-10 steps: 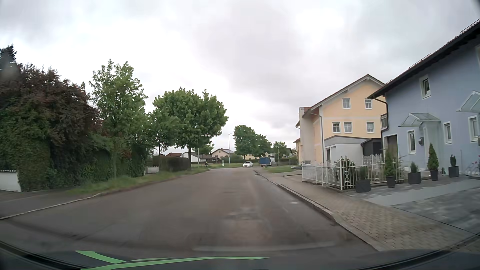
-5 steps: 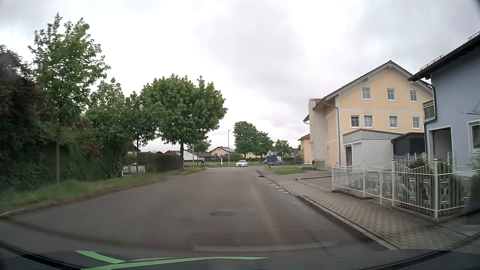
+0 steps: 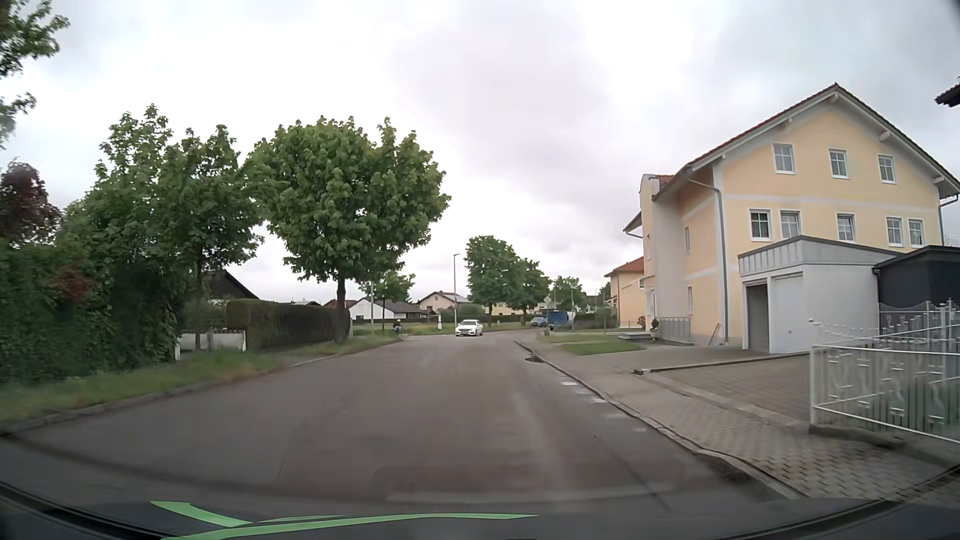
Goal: Follow the waypoints while adhering to traffic rules and regulations
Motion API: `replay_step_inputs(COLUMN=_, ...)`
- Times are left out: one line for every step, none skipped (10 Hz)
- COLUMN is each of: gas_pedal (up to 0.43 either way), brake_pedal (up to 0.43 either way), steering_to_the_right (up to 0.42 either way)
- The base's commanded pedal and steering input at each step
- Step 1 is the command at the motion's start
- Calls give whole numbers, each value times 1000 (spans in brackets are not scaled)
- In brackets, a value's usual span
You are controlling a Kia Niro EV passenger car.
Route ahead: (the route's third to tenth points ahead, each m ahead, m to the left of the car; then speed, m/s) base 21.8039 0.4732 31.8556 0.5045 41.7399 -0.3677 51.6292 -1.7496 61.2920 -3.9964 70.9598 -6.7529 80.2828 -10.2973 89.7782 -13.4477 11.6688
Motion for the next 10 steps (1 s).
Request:
replay_step_inputs(gas_pedal=67, brake_pedal=0, steering_to_the_right=-1)
replay_step_inputs(gas_pedal=67, brake_pedal=0, steering_to_the_right=-1)
replay_step_inputs(gas_pedal=67, brake_pedal=0, steering_to_the_right=-1)
replay_step_inputs(gas_pedal=67, brake_pedal=0, steering_to_the_right=-1)
replay_step_inputs(gas_pedal=67, brake_pedal=0, steering_to_the_right=-1)
replay_step_inputs(gas_pedal=67, brake_pedal=0, steering_to_the_right=-1)
replay_step_inputs(gas_pedal=67, brake_pedal=0, steering_to_the_right=-1)
replay_step_inputs(gas_pedal=67, brake_pedal=0, steering_to_the_right=-1)
replay_step_inputs(gas_pedal=67, brake_pedal=0, steering_to_the_right=-1)
replay_step_inputs(gas_pedal=67, brake_pedal=0, steering_to_the_right=-1)
